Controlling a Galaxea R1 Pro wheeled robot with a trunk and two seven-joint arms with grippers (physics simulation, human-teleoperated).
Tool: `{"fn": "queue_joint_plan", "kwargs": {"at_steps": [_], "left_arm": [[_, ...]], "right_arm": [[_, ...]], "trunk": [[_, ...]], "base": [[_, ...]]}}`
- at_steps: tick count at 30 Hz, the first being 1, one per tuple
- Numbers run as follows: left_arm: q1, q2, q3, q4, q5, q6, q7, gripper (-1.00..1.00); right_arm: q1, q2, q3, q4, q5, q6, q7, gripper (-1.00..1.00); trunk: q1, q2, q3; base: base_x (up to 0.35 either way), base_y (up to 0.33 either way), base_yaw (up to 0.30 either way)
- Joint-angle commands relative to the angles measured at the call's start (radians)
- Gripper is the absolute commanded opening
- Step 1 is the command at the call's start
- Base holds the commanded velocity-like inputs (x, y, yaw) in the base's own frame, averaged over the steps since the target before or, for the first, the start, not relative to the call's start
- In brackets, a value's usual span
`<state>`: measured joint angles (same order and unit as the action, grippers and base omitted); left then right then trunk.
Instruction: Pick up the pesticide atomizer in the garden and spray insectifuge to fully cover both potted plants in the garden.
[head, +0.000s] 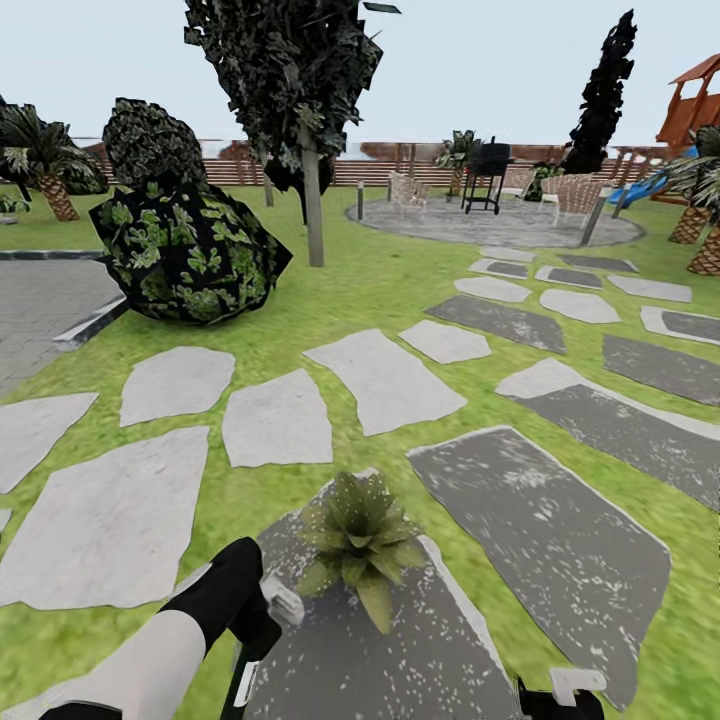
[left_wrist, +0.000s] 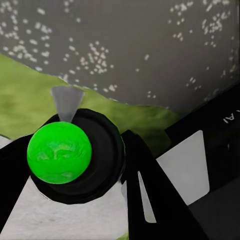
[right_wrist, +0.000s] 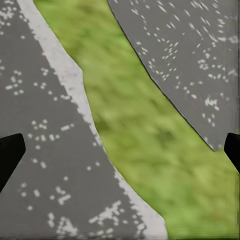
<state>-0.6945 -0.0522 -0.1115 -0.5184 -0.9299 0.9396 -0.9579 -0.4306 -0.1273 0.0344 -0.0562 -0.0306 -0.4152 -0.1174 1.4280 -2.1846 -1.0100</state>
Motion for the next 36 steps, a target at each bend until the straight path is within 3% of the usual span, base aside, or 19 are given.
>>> {"fn": "queue_joint_plan", "kwargs": {"at_steps": [1, 12, 20, 36], "left_arm": [[0.0, 0.0, -0.001, -0.002, -0.01, 0.004, -0.01, -1.0], [0.0, 0.004, 0.0, -0.002, -0.012, 0.005, -0.006, -1.0], [0.0, 0.008, -0.002, -0.002, -0.011, 0.005, 0.003, -1.0], [0.0, 0.002, -0.002, -0.005, -0.01, 0.005, 0.004, -1.0]], "right_arm": [[0.0, 0.0, 0.004, 0.0, -0.003, -0.002, -0.002, 1.0], [0.0, 0.0, 0.004, 0.0, -0.003, -0.002, -0.002, 1.0], [0.0, 0.0, 0.004, 0.0, -0.003, -0.003, -0.002, 1.0], [0.0, -0.001, 0.004, 0.001, -0.002, -0.002, -0.001, 1.0]], "trunk": [[-0.001, 0.0, -0.001], [-0.001, 0.0, -0.001], [-0.001, 0.0, -0.001], [-0.001, 0.0, -0.001]], "base": [[-0.183, -0.213, 0.159], [-0.021, -0.227, 0.261], [0.024, -0.035, 0.247], [0.08, -0.21, 0.01]]}}
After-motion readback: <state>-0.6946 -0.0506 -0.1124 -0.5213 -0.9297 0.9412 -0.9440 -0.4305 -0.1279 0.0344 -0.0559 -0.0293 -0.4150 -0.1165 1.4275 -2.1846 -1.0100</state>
